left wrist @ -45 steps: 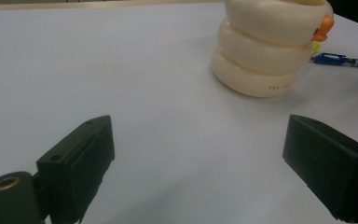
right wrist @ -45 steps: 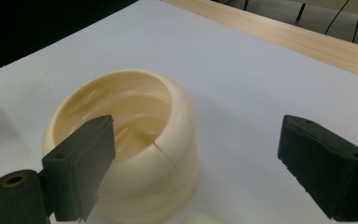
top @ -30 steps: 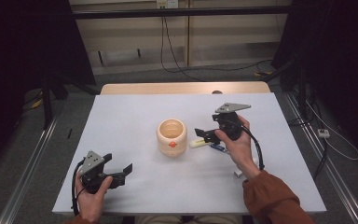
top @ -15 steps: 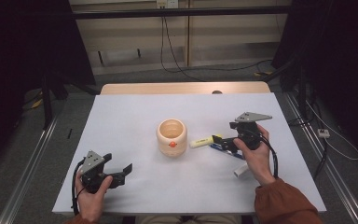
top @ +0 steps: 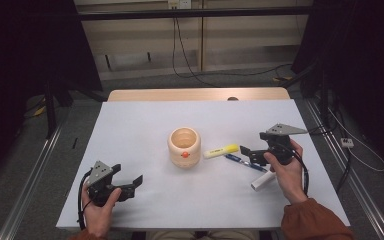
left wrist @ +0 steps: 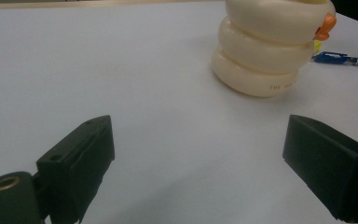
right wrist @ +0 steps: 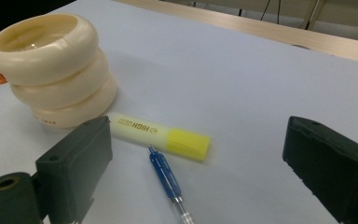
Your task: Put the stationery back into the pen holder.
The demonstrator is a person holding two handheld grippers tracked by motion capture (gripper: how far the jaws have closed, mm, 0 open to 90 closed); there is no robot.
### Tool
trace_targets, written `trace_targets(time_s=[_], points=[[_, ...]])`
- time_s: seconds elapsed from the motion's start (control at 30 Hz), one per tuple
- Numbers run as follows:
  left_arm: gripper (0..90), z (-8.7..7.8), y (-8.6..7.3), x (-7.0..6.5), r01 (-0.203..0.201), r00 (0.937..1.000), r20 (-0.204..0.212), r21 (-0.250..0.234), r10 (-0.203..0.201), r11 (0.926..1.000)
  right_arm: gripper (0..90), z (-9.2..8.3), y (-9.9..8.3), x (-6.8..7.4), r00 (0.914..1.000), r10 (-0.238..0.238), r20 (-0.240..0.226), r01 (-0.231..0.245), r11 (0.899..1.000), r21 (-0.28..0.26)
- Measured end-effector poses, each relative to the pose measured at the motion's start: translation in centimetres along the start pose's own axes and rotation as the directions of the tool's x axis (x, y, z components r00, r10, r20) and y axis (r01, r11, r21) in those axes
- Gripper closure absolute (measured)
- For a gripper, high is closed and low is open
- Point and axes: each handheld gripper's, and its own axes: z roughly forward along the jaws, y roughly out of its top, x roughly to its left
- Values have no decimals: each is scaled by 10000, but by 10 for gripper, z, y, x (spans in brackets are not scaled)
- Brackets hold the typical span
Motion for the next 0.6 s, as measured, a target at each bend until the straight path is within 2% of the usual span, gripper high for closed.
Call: trace_targets(time_s=[0.1, 0.3, 0.47, 0.6], points=[[89, 1, 0, 1, 66, 10000, 5, 5, -66, 10000, 60, -4, -1, -3, 9998, -39, 198, 37, 9999, 124], [85, 1, -1, 2, 89, 9999, 96, 22, -89, 10000, 62, -9, -7, -10, 9987, 196, 480, -211, 9993, 313], [85, 2, 1, 0, -48, 10000, 85, 51, 48, 10000, 97, -17, -10, -12, 9991, 353, 239, -364, 9982, 486], [86, 2, 0, -1, -74, 10000, 60, 84, 74, 9999, 145, -27, -16, -17, 9975, 701, 75, -704, 9965, 461]])
